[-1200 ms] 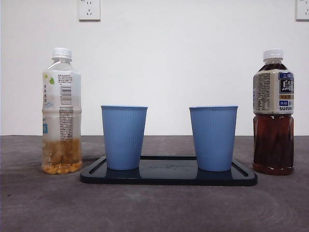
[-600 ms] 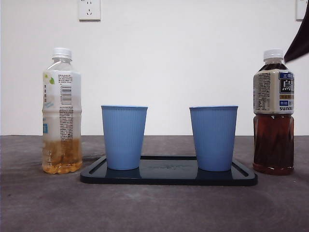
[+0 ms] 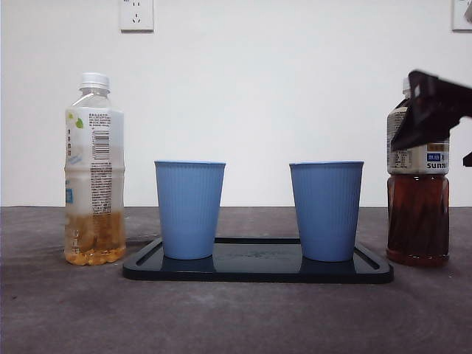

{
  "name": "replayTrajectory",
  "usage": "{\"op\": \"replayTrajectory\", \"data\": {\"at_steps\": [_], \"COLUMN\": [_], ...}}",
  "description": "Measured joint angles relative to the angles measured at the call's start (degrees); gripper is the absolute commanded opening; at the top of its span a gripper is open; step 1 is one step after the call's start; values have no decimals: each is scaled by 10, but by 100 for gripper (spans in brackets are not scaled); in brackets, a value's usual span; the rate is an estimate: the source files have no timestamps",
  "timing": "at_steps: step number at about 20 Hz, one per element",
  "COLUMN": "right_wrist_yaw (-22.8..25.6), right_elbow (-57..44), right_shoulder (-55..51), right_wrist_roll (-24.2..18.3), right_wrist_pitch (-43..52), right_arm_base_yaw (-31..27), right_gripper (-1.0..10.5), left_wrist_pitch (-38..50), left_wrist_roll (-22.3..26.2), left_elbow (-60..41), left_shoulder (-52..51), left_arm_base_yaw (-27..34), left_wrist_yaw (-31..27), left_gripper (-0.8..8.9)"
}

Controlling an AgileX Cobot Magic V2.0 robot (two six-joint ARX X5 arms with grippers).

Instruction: Pour the drink into the cup

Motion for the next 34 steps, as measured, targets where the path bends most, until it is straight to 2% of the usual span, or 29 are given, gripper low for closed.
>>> {"op": "replayTrajectory", "data": {"at_steps": [11,16,19,22,24,29,34], "right_wrist_yaw": [17,4,-24,-32,-37,-43,-43], "right_elbow": [0,0,7,28,35,35,34], "right_shoulder": [208,259,285,303,306,298,190], "right_wrist_roll": [-17,-20,-21,-33,-35,-37,-39], "right_wrist_pitch": [228,299,315,316,316,301,160], "right_arm_base_yaw": [-13,-36,-42,-43,-47,-46,-44], "right_gripper": [511,454,344,206,164,158,158], "left_wrist_pitch": [0,1,1,0,1,1,1], "left_wrist_roll": [0,0,0,0,0,0,0], "left_elbow": [0,0,0,0,0,0,0], "left_shoulder": [0,0,0,0,0,0,0], "left_arm_base_yaw": [0,0,0,0,0,0,0], "left_wrist_yaw": [0,0,0,0,0,0,0], "left_gripper": [530,530,530,530,530,530,530]}}
